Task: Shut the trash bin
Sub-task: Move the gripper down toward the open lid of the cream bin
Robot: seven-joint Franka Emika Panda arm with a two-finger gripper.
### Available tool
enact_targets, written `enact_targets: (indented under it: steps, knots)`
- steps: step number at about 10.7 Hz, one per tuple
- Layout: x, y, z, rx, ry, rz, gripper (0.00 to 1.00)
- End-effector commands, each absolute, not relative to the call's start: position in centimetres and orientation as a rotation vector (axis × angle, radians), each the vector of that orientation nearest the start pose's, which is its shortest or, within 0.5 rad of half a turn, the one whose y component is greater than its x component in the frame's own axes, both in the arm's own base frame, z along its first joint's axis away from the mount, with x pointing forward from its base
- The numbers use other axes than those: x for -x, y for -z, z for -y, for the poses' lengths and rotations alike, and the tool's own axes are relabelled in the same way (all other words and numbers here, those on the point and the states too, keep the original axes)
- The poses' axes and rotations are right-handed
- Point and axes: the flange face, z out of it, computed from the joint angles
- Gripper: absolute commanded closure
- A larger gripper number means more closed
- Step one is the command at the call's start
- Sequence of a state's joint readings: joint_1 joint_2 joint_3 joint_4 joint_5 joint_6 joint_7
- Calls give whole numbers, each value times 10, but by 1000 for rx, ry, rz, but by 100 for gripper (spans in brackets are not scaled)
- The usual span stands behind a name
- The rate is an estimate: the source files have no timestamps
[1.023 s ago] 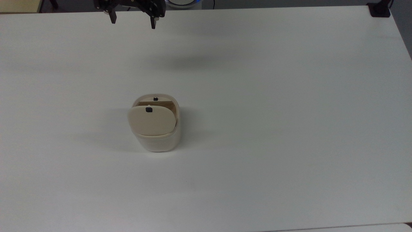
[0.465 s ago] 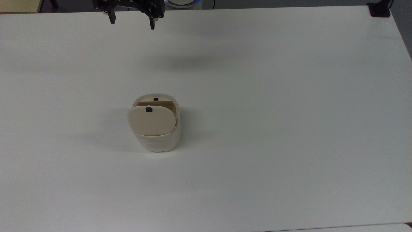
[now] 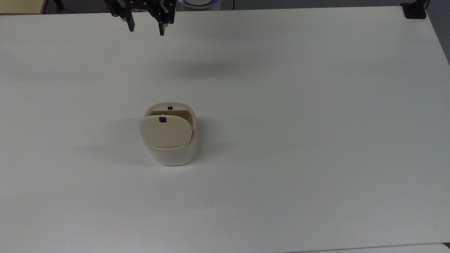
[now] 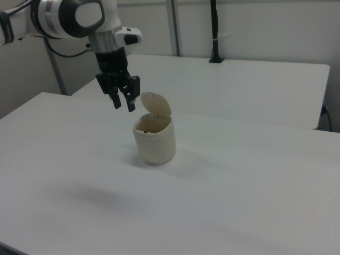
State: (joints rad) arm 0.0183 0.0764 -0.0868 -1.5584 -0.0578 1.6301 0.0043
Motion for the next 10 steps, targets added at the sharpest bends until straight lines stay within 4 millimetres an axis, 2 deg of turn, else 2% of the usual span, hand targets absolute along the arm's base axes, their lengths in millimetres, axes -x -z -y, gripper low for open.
enact_targets:
  steps: [1, 3, 7, 9, 10]
  knots:
    - [-587, -580, 34, 3135, -6, -42, 89]
    - [-597, -589, 32, 3132, 123, 1, 100]
    - [-653, -586, 24, 3068, 559, -2, 100]
    - [-683, -590, 19, 2983, 770, -97, 100]
    - [-698, -586, 11, 2952, 863, -118, 100]
